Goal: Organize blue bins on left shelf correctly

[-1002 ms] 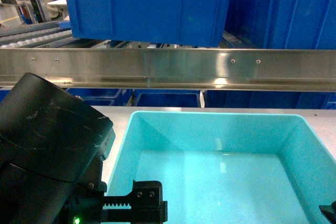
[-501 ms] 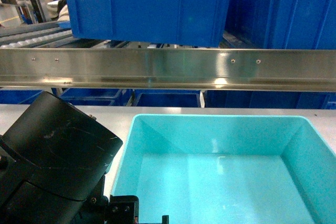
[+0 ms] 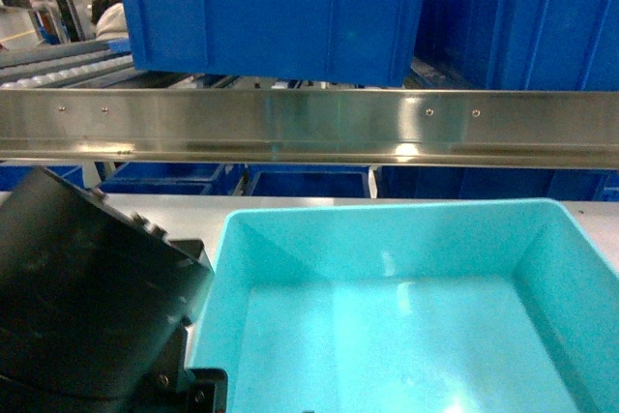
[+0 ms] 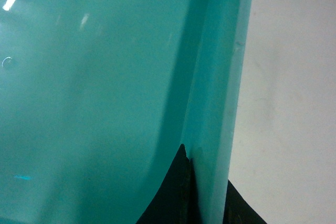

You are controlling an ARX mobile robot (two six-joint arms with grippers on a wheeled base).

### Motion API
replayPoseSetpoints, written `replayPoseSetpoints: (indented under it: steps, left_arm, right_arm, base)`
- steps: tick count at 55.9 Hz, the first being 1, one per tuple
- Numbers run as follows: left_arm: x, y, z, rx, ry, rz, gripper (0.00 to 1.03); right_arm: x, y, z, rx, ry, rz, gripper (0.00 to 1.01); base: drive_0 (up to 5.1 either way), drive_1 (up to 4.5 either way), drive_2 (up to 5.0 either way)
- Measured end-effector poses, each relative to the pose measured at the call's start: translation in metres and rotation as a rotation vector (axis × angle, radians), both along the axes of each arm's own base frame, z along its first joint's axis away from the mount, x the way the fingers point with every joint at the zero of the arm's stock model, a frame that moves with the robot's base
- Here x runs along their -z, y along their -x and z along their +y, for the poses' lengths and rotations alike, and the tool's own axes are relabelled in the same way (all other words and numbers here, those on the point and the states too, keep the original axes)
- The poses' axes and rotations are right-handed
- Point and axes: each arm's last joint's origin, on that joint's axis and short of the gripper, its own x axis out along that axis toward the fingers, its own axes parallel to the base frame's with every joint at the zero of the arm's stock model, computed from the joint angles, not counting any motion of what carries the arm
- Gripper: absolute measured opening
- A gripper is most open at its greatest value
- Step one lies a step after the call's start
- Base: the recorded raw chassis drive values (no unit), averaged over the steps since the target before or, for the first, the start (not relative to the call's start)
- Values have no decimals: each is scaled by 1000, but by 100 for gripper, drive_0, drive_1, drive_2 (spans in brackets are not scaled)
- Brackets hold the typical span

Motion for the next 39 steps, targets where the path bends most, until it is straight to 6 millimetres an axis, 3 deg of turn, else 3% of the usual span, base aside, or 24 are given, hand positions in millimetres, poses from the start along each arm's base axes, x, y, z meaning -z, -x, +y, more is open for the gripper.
replayPoseSetpoints:
  steps: [23, 32, 39]
  left_arm:
    - [-99, -6, 19, 38, -2, -411, 2]
    - [-113, 1, 21, 29, -13, -468, 2]
    - [-114, 1, 20, 35, -19, -466, 2]
  right_arm:
    - [-90, 2, 2, 43, -94, -384, 2]
    - [-108, 10, 1, 33, -116, -485, 2]
    - [-108, 11, 1, 33, -116, -484, 2]
  base:
    - [0, 0, 0]
    - [0, 0, 0]
    - [0, 0, 0]
